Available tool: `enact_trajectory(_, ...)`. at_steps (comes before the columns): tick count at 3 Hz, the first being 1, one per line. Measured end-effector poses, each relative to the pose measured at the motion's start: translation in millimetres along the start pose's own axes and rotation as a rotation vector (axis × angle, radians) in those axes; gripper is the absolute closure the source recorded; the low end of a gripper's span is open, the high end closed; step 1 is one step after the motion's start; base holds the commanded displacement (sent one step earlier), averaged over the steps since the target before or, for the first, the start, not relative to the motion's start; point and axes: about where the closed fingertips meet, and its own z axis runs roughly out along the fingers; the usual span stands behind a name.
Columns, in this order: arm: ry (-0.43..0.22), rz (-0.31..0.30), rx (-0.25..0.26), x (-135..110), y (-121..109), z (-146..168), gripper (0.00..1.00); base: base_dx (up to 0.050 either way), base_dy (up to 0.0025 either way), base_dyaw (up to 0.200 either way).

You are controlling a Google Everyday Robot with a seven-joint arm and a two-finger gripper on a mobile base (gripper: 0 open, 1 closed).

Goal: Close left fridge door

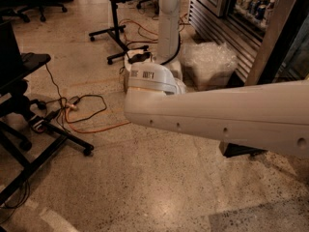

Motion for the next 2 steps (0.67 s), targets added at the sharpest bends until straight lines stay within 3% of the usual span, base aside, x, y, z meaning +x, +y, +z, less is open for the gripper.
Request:
enact_trajectory(1, 0.079, 0.005, 0.065, -5.4, -12.9, 34.0, 1.0, 0.0, 0.0, 0.0)
enact_trajectory(2, 0.254, -0.006, 0.138, 20.4, -29.5, 84.5, 1.0, 0.0, 0.0, 0.0)
